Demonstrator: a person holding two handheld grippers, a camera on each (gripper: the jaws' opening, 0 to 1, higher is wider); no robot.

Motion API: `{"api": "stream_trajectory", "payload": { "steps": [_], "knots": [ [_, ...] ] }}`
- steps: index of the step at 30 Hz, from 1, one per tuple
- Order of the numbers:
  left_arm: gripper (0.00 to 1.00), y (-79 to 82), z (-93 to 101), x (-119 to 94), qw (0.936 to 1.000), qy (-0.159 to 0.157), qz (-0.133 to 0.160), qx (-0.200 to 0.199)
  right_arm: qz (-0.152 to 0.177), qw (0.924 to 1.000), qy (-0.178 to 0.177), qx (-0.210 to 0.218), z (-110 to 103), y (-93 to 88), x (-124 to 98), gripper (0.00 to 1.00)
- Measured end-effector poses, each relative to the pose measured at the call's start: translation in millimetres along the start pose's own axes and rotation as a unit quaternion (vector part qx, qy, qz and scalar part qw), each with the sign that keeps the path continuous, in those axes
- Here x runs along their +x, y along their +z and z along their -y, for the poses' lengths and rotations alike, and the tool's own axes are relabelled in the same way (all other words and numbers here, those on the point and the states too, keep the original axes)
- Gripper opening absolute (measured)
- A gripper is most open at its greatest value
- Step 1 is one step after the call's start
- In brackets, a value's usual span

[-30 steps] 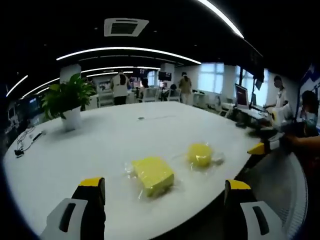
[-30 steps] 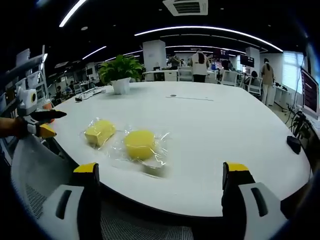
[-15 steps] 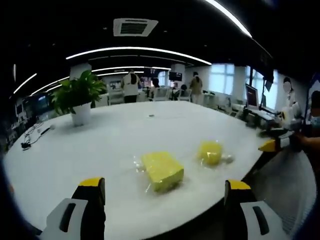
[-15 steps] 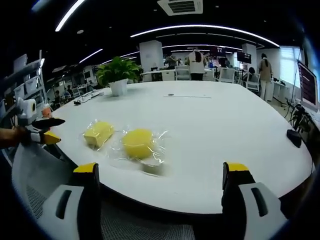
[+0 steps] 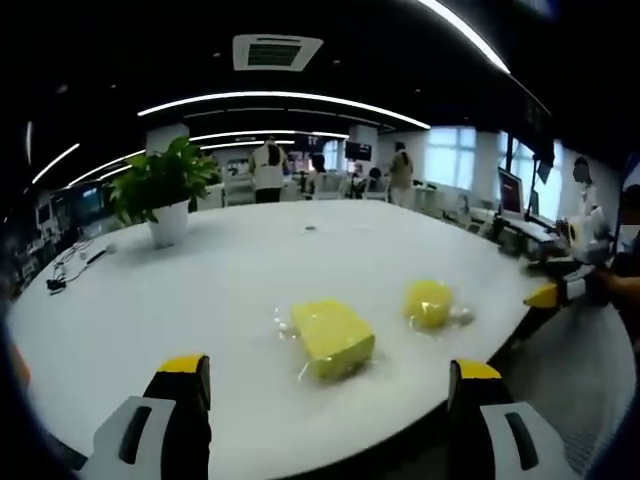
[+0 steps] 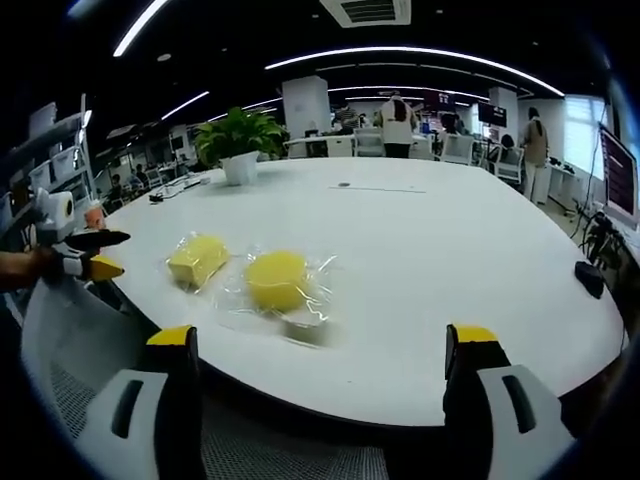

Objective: Compare the silicone blocks by pressing each to a similar depth, holding the contact briefly, and releasing to observe deformation and rebound differences across the visible hardness samples.

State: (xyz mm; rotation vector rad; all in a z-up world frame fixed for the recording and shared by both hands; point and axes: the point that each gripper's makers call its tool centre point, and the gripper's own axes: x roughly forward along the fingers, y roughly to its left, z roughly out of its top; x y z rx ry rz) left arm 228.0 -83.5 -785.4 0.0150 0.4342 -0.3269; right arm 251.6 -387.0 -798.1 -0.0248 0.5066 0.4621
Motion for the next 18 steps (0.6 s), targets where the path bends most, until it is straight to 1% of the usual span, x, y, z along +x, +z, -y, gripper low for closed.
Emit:
{"api": "stream_trajectory", "payload": {
  "steps": [1, 2, 6, 11, 15, 18],
  "knots": [
    [1.00, 3.3, -1.1, -0.1, 1.0000, 0.002, 0.010, 0.001, -0.001, 1.0000, 0.000, -0.001, -0.2, -0.7, -0.1, 0.96],
    [1.00, 3.6, -2.0, 0.1, 0.9999, 0.003, 0.011, -0.001, -0.002, 1.0000, 0.000, -0.001, -0.1, -1.0, 0.1, 0.96],
    [1.00, -0.5, -1.2, 1.0, 0.9999, -0.003, -0.001, -0.013, -0.006, 1.0000, -0.002, -0.001, 0.9, -2.6, 0.3, 0.96],
    [1.00, -1.6, 0.5, 0.1, 0.9998, -0.008, -0.002, -0.017, -0.008, 1.0000, -0.005, 0.000, 1.6, -4.1, 0.0, 0.96],
    [1.00, -2.5, -1.0, 0.3, 0.9996, -0.007, -0.002, -0.026, -0.006, 1.0000, -0.005, -0.003, 1.2, -3.4, -0.6, 0.96],
    [1.00, -1.8, -2.7, 0.1, 0.9995, -0.002, 0.000, -0.032, -0.013, 0.9999, -0.004, -0.006, 0.7, -5.8, -0.3, 0.96]
  ]
}}
